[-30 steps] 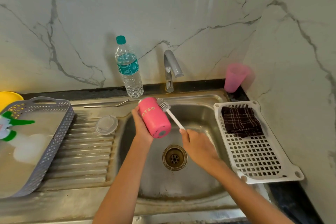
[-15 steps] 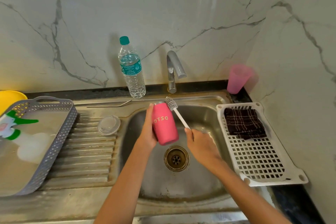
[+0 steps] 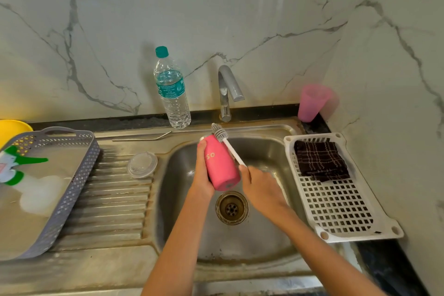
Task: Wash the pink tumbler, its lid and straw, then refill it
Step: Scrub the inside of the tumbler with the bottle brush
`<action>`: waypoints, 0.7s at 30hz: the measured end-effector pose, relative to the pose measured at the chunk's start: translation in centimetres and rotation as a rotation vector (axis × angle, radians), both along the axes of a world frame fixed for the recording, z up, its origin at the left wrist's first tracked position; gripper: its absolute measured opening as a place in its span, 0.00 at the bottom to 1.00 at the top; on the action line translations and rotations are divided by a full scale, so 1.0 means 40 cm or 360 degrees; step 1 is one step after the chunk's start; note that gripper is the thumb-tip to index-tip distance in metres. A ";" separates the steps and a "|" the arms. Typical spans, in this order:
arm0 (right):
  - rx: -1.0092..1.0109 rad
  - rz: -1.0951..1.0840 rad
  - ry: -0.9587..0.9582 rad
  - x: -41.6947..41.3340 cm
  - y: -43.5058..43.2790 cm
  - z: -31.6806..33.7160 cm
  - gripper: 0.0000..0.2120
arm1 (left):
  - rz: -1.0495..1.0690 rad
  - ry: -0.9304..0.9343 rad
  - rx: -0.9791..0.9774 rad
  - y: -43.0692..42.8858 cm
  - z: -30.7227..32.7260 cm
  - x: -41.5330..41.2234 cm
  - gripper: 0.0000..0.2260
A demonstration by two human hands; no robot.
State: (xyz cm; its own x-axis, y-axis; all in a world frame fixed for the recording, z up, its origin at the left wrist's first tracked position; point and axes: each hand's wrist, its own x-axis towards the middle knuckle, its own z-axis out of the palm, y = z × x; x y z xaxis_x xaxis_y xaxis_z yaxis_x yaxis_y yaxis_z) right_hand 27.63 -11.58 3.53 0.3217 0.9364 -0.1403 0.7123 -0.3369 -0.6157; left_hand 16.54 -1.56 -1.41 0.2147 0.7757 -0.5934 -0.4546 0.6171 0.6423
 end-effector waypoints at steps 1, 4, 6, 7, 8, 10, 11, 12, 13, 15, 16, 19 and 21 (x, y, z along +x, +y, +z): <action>-0.0004 0.0033 -0.0019 0.000 -0.005 0.002 0.21 | 0.0052 -0.0017 0.0025 0.012 0.007 -0.008 0.30; -0.0067 0.0126 -0.0045 -0.008 -0.075 -0.012 0.20 | 0.0205 -0.0116 0.0083 0.057 0.023 -0.052 0.29; -0.0102 0.0128 -0.0019 -0.011 -0.112 -0.023 0.19 | 0.0195 -0.0159 0.0105 0.067 0.031 -0.071 0.26; -0.0105 0.0109 -0.0004 -0.010 -0.109 -0.023 0.19 | 0.0141 -0.0135 0.0130 0.060 0.033 -0.071 0.26; -0.0100 0.0078 0.0009 -0.008 -0.092 -0.021 0.19 | 0.0077 -0.0101 0.0152 0.050 0.031 -0.064 0.27; -0.0079 0.0000 0.0030 0.000 -0.043 -0.012 0.21 | -0.0004 -0.0092 0.0158 0.030 0.023 -0.049 0.29; -0.0071 -0.0021 0.0041 0.002 -0.022 -0.004 0.21 | -0.0020 -0.0119 0.0160 0.026 0.019 -0.044 0.30; -0.0055 -0.0028 0.0049 0.004 -0.008 -0.002 0.20 | -0.0033 -0.0142 0.0165 0.027 0.020 -0.042 0.30; -0.0031 -0.0028 0.0055 0.005 -0.002 -0.002 0.20 | -0.0046 -0.0160 0.0168 0.029 0.025 -0.041 0.31; -0.0001 -0.0008 0.0060 0.004 -0.010 0.000 0.19 | -0.0062 -0.0135 0.0195 0.040 0.040 -0.046 0.30; -0.0005 0.0004 0.0064 0.003 -0.023 0.001 0.19 | -0.0052 -0.0100 0.0210 0.048 0.044 -0.049 0.29; -0.0013 0.0049 0.0136 0.006 -0.087 -0.012 0.18 | 0.0008 -0.0070 0.0269 0.074 0.054 -0.064 0.34; -0.0053 0.0080 0.0181 0.016 -0.129 -0.022 0.16 | 0.0065 -0.0148 0.0281 0.083 0.057 -0.070 0.29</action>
State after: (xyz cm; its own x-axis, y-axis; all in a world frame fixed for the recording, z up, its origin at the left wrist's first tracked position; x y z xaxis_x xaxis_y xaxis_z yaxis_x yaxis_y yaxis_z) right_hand 28.25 -16.73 2.65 0.2545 0.9452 -0.2045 0.6549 -0.3241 -0.6827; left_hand 13.73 1.77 0.89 0.2281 0.8751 -0.4268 -0.5395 0.4785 0.6928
